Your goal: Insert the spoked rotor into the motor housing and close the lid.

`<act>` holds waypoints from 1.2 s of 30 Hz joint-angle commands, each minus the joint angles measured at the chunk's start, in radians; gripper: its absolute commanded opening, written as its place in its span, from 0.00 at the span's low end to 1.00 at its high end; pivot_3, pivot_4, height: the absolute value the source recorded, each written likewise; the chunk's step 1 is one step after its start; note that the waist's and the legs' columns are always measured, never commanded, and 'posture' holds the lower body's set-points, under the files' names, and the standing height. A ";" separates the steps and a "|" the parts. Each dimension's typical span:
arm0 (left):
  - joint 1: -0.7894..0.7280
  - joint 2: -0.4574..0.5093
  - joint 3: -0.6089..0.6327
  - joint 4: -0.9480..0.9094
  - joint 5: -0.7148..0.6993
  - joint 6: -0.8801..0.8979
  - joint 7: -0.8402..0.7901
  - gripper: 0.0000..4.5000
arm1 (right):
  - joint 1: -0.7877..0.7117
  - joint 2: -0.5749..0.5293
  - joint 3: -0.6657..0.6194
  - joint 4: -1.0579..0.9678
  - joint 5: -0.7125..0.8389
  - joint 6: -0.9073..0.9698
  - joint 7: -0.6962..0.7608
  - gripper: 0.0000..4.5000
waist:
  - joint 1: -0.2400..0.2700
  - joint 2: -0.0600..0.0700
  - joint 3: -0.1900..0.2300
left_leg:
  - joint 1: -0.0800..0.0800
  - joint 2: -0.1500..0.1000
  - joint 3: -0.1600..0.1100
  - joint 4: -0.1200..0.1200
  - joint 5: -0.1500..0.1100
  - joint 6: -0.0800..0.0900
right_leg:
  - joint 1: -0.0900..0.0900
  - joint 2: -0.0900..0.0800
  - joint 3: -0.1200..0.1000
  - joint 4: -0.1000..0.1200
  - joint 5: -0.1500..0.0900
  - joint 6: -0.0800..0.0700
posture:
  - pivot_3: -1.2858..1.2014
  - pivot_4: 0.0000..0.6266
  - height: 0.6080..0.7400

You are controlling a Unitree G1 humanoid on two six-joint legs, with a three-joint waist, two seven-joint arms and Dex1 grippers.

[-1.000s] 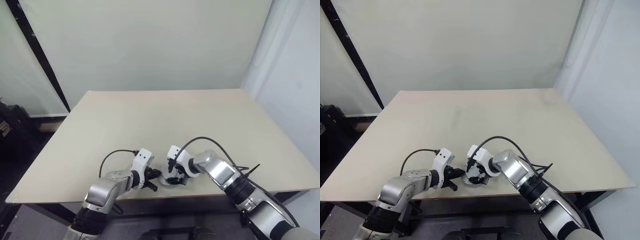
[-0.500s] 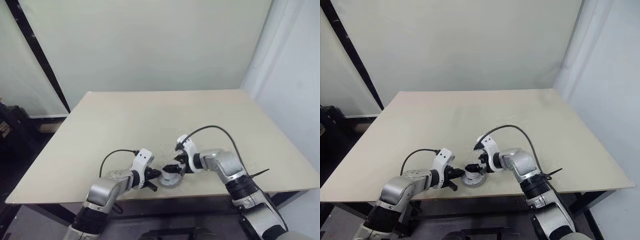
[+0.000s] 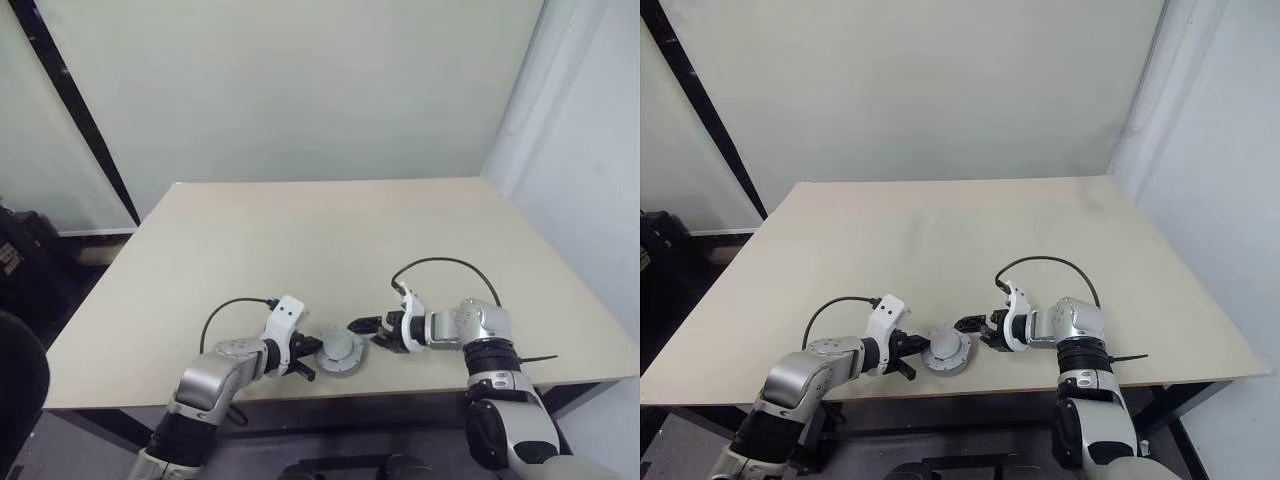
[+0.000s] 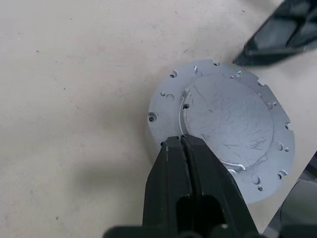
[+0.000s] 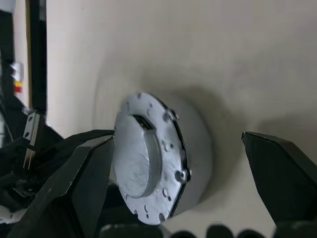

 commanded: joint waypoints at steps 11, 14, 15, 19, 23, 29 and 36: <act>0.004 -0.004 -0.011 -0.013 0.007 0.017 -0.007 0.00 | -0.020 0.059 -0.095 0.127 0.114 0.033 -0.014 1.00 | -0.006 0.000 0.000 | 0.001 0.002 0.000 0.000 0.000 0.000 | 0.000 0.001 0.000 0.000 0.000 0.000 | 0.52 0.00 1.00; 0.004 -0.003 -0.010 -0.014 0.008 0.020 -0.006 0.00 | -0.007 0.080 -0.083 0.103 0.126 0.054 -0.017 1.00 | -0.006 0.000 0.000 | 0.000 0.002 0.000 -0.001 0.000 0.000 | 0.000 0.001 0.000 0.000 0.000 0.000 | 0.52 0.00 1.00; 0.004 -0.003 -0.010 -0.013 0.008 0.020 -0.006 0.00 | -0.004 0.086 -0.080 0.095 0.129 0.060 -0.017 1.00 | -0.006 0.000 0.000 | 0.000 0.002 0.000 -0.001 0.000 0.000 | 0.000 0.001 0.000 0.000 0.000 0.000 | 0.52 0.00 1.00; 0.002 -0.006 -0.010 -0.012 0.009 0.020 -0.005 0.00 | -0.003 0.097 -0.092 0.086 0.138 0.065 -0.026 1.00 | -0.006 0.000 0.000 | 0.001 0.002 0.000 -0.003 -0.001 0.000 | -0.001 0.001 0.000 0.000 0.000 0.000 | 0.52 0.00 1.00; 0.001 -0.010 -0.009 -0.010 0.010 0.017 -0.003 0.00 | -0.006 0.097 -0.109 0.095 0.142 0.061 -0.039 1.00 | -0.006 0.000 0.000 | 0.001 0.003 0.000 -0.003 -0.001 0.000 | -0.001 0.002 -0.001 0.000 0.000 0.000 | 0.52 0.00 1.00; 0.001 -0.010 -0.006 -0.006 0.013 0.012 -0.002 0.00 | 0.008 0.097 -0.094 0.083 0.150 0.084 -0.040 0.71 | -0.007 0.000 0.000 | 0.001 0.003 0.000 -0.003 -0.001 0.000 | -0.002 0.001 -0.001 -0.001 0.000 0.000 | 0.52 0.00 1.00; 0.002 -0.015 0.003 -0.011 0.019 0.015 -0.001 0.00 | 0.025 0.099 -0.072 0.064 0.159 0.104 -0.045 0.28 | -0.025 0.001 0.000 | 0.001 0.003 0.000 -0.006 -0.001 0.001 | -0.003 0.002 -0.001 -0.001 0.000 0.000 | 0.52 0.00 1.00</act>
